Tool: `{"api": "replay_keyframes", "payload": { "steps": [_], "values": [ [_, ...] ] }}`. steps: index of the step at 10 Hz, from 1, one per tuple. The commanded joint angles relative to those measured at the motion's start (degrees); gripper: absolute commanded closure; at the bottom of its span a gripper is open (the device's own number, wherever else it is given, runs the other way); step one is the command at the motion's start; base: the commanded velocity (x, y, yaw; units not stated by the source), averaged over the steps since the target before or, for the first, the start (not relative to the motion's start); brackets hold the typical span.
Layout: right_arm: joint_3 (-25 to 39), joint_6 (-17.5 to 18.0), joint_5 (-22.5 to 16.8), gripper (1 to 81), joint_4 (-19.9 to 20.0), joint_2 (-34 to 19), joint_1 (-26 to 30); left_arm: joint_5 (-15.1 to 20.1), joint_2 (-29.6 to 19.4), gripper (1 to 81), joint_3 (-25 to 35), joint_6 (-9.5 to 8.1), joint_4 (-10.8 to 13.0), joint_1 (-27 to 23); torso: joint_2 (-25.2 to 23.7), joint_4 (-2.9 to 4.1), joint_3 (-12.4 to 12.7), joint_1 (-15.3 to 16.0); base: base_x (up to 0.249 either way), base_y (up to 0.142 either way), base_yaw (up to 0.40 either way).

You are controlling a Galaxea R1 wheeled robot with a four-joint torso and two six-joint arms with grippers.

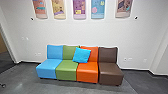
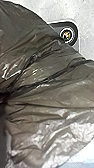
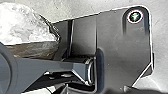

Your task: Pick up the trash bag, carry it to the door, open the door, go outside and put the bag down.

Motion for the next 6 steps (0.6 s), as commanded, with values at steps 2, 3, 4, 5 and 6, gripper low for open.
{"api": "replay_keyframes", "payload": {
  "steps": [2, 3, 4, 5, 6],
  "values": [
    [-5.1, -0.4, -2.3, 1.0, -1.4, 3.1, 1.3, 5.9, 0.6, 81.1, -1.1, 1.08, -0.5, -1.9, 7.4, 0.00, 5.6, -4.7, 0.000, 0.000, 0.000],
    [-6.0, -0.4, -2.3, 1.0, -1.4, 3.7, 1.3, 5.9, 0.8, 81.1, -1.2, 1.25, -0.5, -1.7, 9.0, 0.00, 7.1, -5.7, 0.000, 0.000, 0.000],
    [-7.2, -0.4, -2.3, 1.0, -1.5, 4.3, 1.2, 5.9, 0.9, 81.1, -1.2, 1.61, -0.6, -1.4, 10.7, 0.00, 8.7, -6.8, 0.000, 0.000, 0.000],
    [-8.2, -0.4, -2.3, 1.0, -1.5, 4.8, 1.1, 5.9, 0.9, 81.1, -1.2, 1.61, -0.6, -1.4, 12.6, 0.00, 10.7, -8.1, 0.000, 0.000, 0.000],
    [-9.5, -0.4, -2.3, 1.0, -1.5, 5.5, 1.1, 5.9, 0.9, 81.1, -1.2, 1.61, -0.6, -1.5, 14.8, 0.00, 12.9, -9.5, 0.000, 0.000, 0.000]
  ]
}}
